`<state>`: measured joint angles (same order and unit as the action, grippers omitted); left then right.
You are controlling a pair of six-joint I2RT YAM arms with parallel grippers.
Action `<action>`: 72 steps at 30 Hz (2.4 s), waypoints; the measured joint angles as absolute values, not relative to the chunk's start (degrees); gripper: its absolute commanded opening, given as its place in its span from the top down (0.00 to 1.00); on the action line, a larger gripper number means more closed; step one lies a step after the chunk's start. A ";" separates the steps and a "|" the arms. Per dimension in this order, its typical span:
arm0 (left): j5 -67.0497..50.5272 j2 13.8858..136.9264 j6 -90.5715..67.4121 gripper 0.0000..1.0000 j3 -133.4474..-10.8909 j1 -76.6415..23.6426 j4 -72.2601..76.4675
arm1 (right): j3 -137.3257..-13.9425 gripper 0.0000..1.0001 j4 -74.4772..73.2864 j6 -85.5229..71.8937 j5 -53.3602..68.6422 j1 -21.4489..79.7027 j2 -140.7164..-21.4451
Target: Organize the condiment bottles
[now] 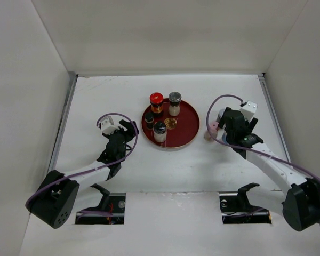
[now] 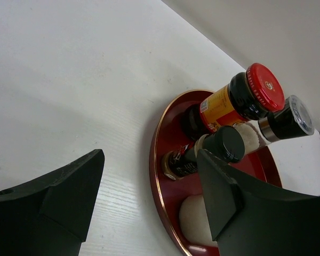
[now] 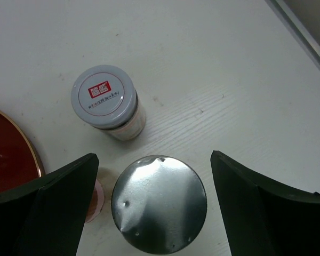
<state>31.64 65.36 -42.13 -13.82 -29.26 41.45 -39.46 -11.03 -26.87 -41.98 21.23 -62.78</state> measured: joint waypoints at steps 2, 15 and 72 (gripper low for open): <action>31.48 65.36 -42.24 0.31 -13.82 -29.26 41.45 | -39.22 0.10 -10.85 -27.29 -41.21 21.23 -63.51; 31.22 65.39 -42.46 0.31 -13.85 -29.28 41.45 | -35.57 0.43 -13.85 -29.12 -44.29 22.81 -56.66; 31.20 65.36 -42.48 0.31 -13.85 -29.26 41.78 | -69.89 0.06 12.01 -16.05 -33.43 47.13 -101.91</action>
